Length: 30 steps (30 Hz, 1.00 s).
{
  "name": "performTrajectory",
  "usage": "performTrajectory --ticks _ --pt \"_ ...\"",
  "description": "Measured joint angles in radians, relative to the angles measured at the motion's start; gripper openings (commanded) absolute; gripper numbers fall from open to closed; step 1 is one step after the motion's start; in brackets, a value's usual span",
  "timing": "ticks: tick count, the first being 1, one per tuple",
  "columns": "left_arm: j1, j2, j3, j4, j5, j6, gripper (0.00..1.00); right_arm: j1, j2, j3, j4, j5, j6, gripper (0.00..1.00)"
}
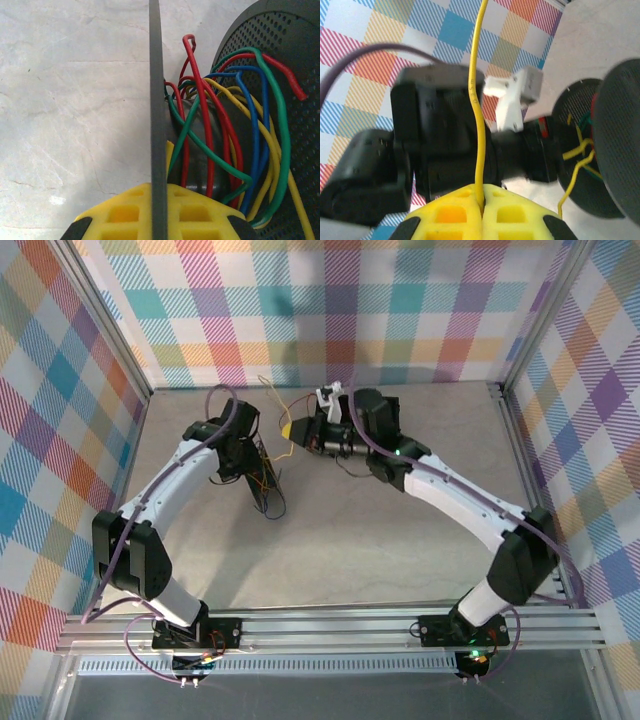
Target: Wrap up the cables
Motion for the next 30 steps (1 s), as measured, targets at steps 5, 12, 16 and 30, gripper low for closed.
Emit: performTrajectory --ticks 5,12,16,30 --pt "0.085 -0.002 0.035 -0.002 0.089 -0.047 0.00 0.055 -0.076 -0.175 0.093 0.053 0.078 0.00" --pt "0.220 -0.051 0.093 -0.018 0.238 -0.077 0.00 0.070 -0.173 -0.477 0.196 0.150 0.193 0.00" --pt "0.255 -0.104 0.093 -0.027 0.373 -0.083 0.00 0.070 -0.230 -0.588 0.245 0.209 0.247 0.00" --pt "0.283 -0.169 0.093 -0.001 0.657 -0.112 0.00 -0.033 -0.071 -0.698 0.469 0.219 0.399 0.00"
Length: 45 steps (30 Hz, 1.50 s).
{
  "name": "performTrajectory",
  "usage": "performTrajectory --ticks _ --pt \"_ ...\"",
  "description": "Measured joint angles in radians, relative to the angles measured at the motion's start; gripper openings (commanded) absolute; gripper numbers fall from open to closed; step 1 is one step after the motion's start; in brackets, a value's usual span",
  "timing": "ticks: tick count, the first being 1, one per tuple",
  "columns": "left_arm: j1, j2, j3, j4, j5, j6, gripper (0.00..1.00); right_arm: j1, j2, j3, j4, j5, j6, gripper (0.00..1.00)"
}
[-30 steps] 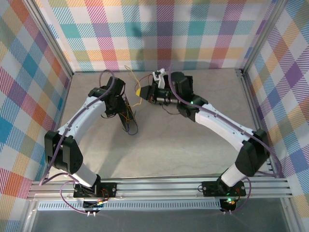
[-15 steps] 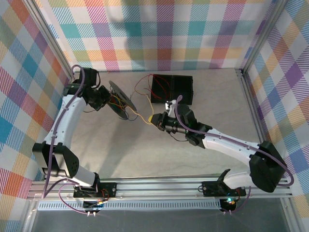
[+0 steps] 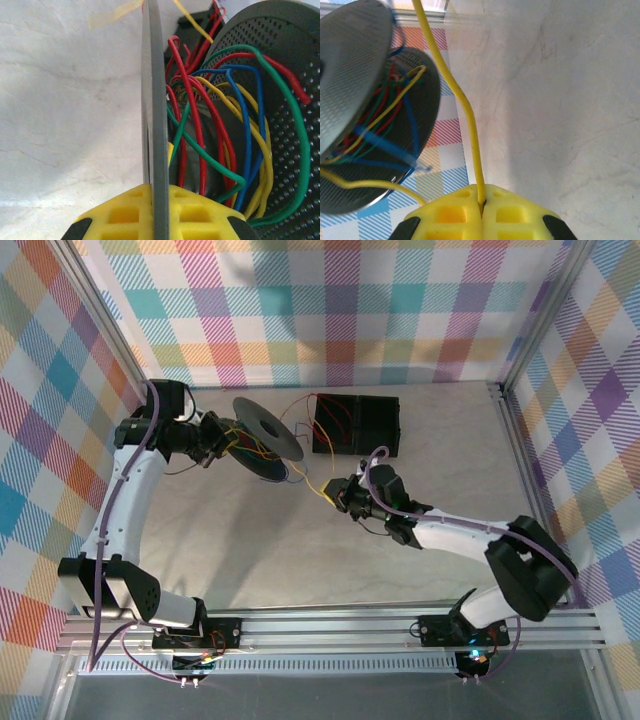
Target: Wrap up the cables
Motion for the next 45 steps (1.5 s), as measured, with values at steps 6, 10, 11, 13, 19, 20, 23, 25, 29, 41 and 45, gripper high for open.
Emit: performTrajectory --ticks 6,10,11,13,19,20,23,25,29,41,45 --pt "0.000 -0.008 -0.018 0.045 0.096 -0.014 0.00 -0.048 0.127 0.022 0.121 -0.054 0.035 0.00" --pt "-0.005 -0.011 -0.037 0.069 0.155 -0.012 0.00 -0.096 0.185 0.059 0.151 -0.097 0.034 0.00" --pt "-0.014 -0.013 -0.039 0.071 0.167 -0.009 0.00 -0.112 0.203 0.076 0.151 -0.114 0.030 0.00" --pt "-0.035 -0.018 -0.041 0.074 0.183 0.005 0.00 -0.141 0.233 0.107 0.151 -0.143 0.019 0.00" --pt "-0.091 -0.041 -0.041 0.067 0.196 0.070 0.00 -0.213 0.300 0.200 0.149 -0.269 -0.017 0.00" --pt "-0.096 -0.045 -0.041 0.061 0.196 0.087 0.00 -0.220 0.301 0.207 0.143 -0.283 -0.027 0.00" --pt "-0.114 -0.048 -0.041 0.040 0.194 0.130 0.00 -0.247 0.302 0.242 0.102 -0.334 -0.069 0.00" --pt "-0.135 -0.048 -0.040 0.021 0.192 0.160 0.00 -0.268 0.308 0.272 0.071 -0.364 -0.100 0.00" --pt "-0.224 -0.043 -0.017 -0.022 0.134 0.219 0.00 -0.303 0.317 0.305 0.024 -0.431 -0.143 0.00" --pt "-0.518 0.029 0.108 -0.106 -0.185 0.393 0.00 -0.385 0.320 0.370 -0.072 -0.603 -0.276 0.00" --pt "-0.571 0.062 0.135 -0.141 -0.277 0.435 0.00 -0.398 0.320 0.371 -0.071 -0.630 -0.348 0.00"
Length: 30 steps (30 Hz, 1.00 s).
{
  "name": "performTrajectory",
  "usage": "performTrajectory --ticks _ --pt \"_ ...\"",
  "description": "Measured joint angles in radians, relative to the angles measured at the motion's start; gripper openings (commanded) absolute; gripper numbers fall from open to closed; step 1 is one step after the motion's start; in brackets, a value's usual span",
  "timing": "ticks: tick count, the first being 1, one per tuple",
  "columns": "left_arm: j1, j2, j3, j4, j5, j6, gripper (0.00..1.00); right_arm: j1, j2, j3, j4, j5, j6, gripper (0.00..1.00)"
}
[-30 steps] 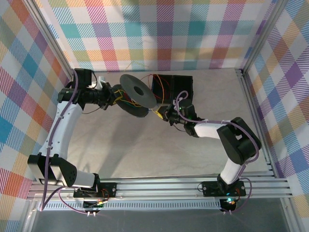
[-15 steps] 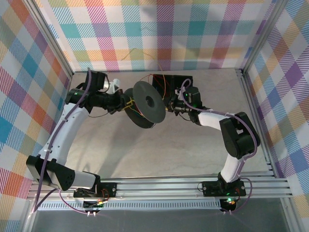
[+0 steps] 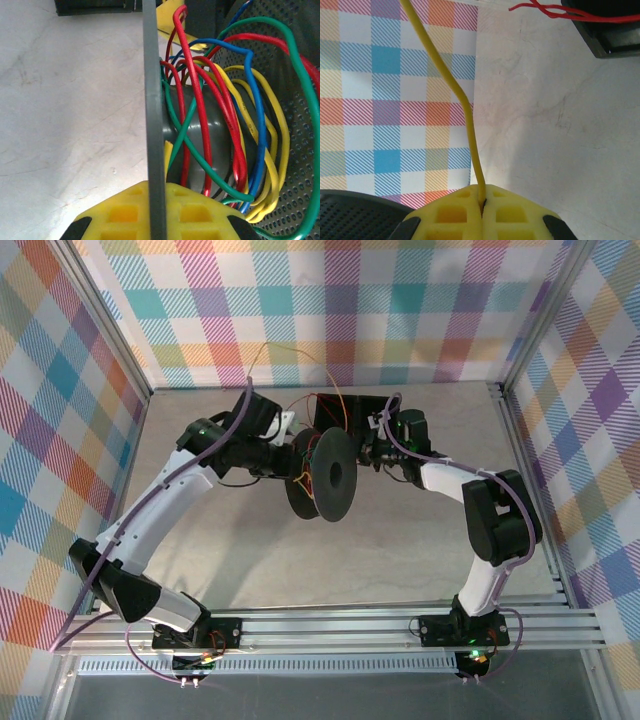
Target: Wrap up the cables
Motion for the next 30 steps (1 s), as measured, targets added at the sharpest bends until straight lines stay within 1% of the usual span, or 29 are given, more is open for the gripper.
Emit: performTrajectory --ticks 4,5,8,10,14,19,25,28,29,30 --pt "-0.044 0.016 0.018 -0.013 -0.063 0.041 0.00 -0.008 0.000 0.000 0.014 -0.029 -0.061 0.00" --pt "-0.053 0.018 0.022 -0.016 -0.074 0.048 0.00 -0.010 0.000 0.000 0.019 -0.038 -0.071 0.02" --pt "-0.075 0.026 0.032 -0.025 -0.108 0.075 0.00 -0.015 0.005 0.016 0.024 -0.072 -0.096 0.15" --pt "-0.086 0.026 0.035 -0.034 -0.125 0.088 0.00 -0.018 0.024 0.058 0.019 -0.092 -0.109 0.23" --pt "-0.113 0.026 0.035 -0.110 -0.137 0.111 0.00 -0.034 0.062 0.164 0.008 -0.130 -0.122 0.31" --pt "-0.130 0.026 0.034 -0.185 -0.135 0.130 0.00 -0.044 0.071 0.239 -0.031 -0.150 -0.159 0.31" --pt "-0.138 0.026 0.019 -0.221 -0.132 0.138 0.00 -0.048 0.073 0.294 -0.090 -0.157 -0.197 0.29" --pt "-0.145 0.026 0.011 -0.226 -0.131 0.143 0.00 -0.049 0.081 0.328 -0.134 -0.160 -0.220 0.34" --pt "-0.146 0.026 0.011 -0.226 -0.132 0.144 0.00 -0.049 0.083 0.339 -0.152 -0.160 -0.231 0.37" --pt "-0.146 0.026 0.009 -0.225 -0.133 0.144 0.00 -0.049 0.084 0.348 -0.170 -0.160 -0.242 0.42"
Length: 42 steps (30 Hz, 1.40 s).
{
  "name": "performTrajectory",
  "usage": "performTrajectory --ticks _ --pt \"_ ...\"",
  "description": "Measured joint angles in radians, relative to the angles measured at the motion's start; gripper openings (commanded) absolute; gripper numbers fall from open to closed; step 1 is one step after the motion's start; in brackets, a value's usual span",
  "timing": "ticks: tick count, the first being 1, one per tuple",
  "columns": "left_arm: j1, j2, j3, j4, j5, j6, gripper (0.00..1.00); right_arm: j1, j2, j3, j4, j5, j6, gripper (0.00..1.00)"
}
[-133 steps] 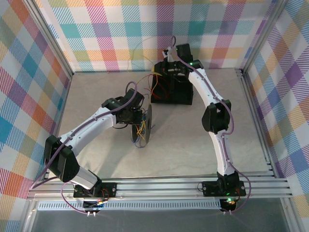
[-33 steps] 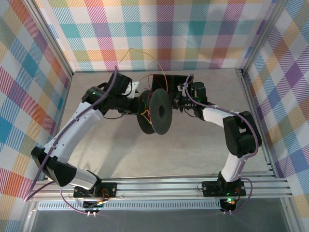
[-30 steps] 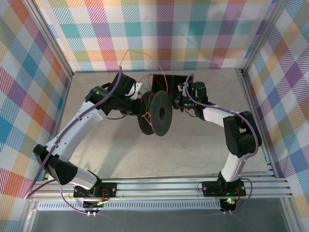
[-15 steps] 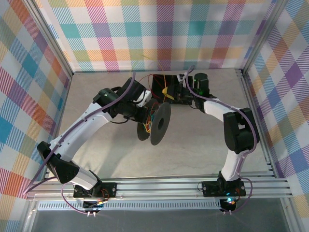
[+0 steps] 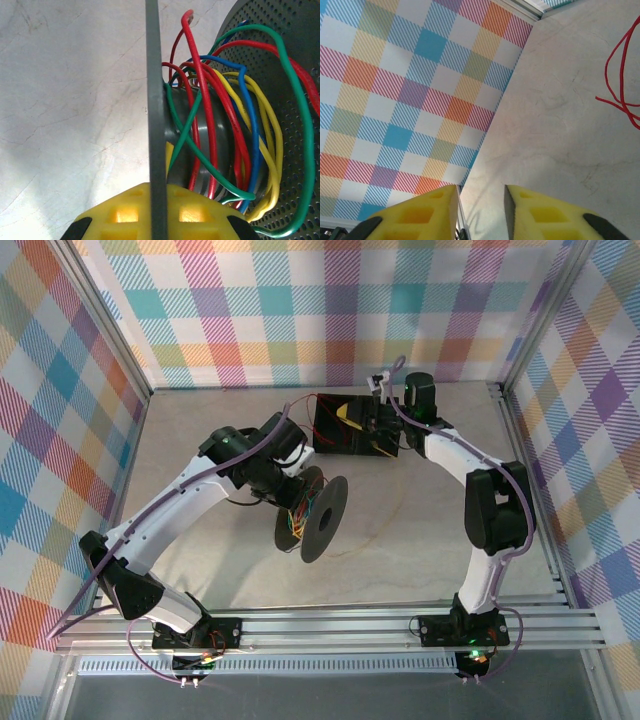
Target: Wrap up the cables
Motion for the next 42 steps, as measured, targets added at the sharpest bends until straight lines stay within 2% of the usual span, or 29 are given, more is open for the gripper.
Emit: performTrajectory --ticks 6,11,13,18,21,26,32,39,42 --pt "0.000 0.000 -0.011 0.000 -0.023 0.001 0.00 -0.008 -0.024 -0.024 -0.145 0.054 -0.077 0.61" --pt "0.000 0.000 -0.021 0.000 -0.041 0.001 0.00 -0.021 -0.158 -0.111 -0.405 0.217 -0.204 0.66" --pt "0.000 0.000 -0.021 0.001 -0.041 0.001 0.00 -0.025 -0.216 -0.131 -0.496 0.311 -0.250 0.71" --pt "0.000 0.002 -0.022 0.003 -0.045 0.001 0.00 -0.035 -0.372 -0.248 -0.682 0.565 -0.332 0.71" --pt "0.000 0.002 -0.024 0.003 -0.045 0.001 0.00 -0.036 -0.405 -0.303 -0.768 0.657 -0.336 0.68" --pt "0.000 0.002 -0.032 0.008 -0.047 0.001 0.00 -0.014 -0.461 -0.443 -0.872 0.804 -0.291 0.71" --pt "0.000 0.002 -0.042 0.011 -0.043 0.001 0.00 0.028 -0.513 -0.545 -0.873 0.857 -0.234 0.68" --pt "0.000 0.002 -0.043 0.014 -0.036 0.001 0.00 0.034 -0.375 -0.584 -0.716 0.830 -0.198 0.66" --pt "0.000 0.001 -0.048 0.015 -0.036 0.001 0.00 0.035 -0.311 -0.581 -0.669 0.822 -0.191 0.60"
